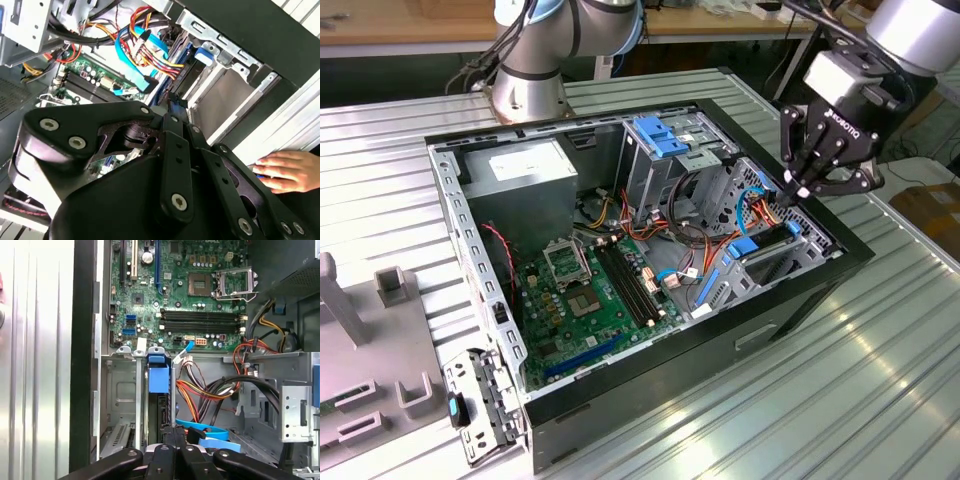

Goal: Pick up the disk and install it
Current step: 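Insert the second disk wire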

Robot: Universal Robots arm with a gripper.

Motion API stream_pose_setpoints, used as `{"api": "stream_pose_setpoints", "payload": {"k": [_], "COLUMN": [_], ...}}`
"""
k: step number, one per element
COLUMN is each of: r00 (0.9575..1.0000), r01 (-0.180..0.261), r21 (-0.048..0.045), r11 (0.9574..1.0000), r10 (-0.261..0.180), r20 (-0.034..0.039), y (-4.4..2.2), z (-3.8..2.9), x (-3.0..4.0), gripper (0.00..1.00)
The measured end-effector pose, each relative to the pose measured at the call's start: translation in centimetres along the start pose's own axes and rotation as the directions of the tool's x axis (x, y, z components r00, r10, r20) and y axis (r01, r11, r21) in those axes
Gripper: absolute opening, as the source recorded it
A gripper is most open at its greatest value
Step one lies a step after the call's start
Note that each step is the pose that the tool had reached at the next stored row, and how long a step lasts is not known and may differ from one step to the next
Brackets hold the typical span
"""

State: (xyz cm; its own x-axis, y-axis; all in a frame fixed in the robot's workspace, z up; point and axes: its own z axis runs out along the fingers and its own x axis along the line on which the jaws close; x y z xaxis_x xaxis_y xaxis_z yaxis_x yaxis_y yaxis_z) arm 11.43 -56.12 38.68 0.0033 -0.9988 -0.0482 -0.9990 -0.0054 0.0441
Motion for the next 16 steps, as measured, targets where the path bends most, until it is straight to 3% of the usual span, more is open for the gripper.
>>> {"api": "stream_pose_setpoints", "payload": {"k": [5, 12, 16], "r00": [1.0, 1.0, 1.0], "r01": [0.0, -0.002, -0.002], "r21": [-0.0012, -0.0403, -0.0405], "r11": [1.0, 0.9992, 0.9992], "r10": [0.0, 0.002, 0.002], "r20": [-0.0003, -0.0023, 0.0017], "y": [-0.17, -0.51, -0.56], "z": [0.02, -0.23, -0.48], "x": [-1.12, -1.35, -1.38], "gripper": [0.11, 0.11, 0.11]}}
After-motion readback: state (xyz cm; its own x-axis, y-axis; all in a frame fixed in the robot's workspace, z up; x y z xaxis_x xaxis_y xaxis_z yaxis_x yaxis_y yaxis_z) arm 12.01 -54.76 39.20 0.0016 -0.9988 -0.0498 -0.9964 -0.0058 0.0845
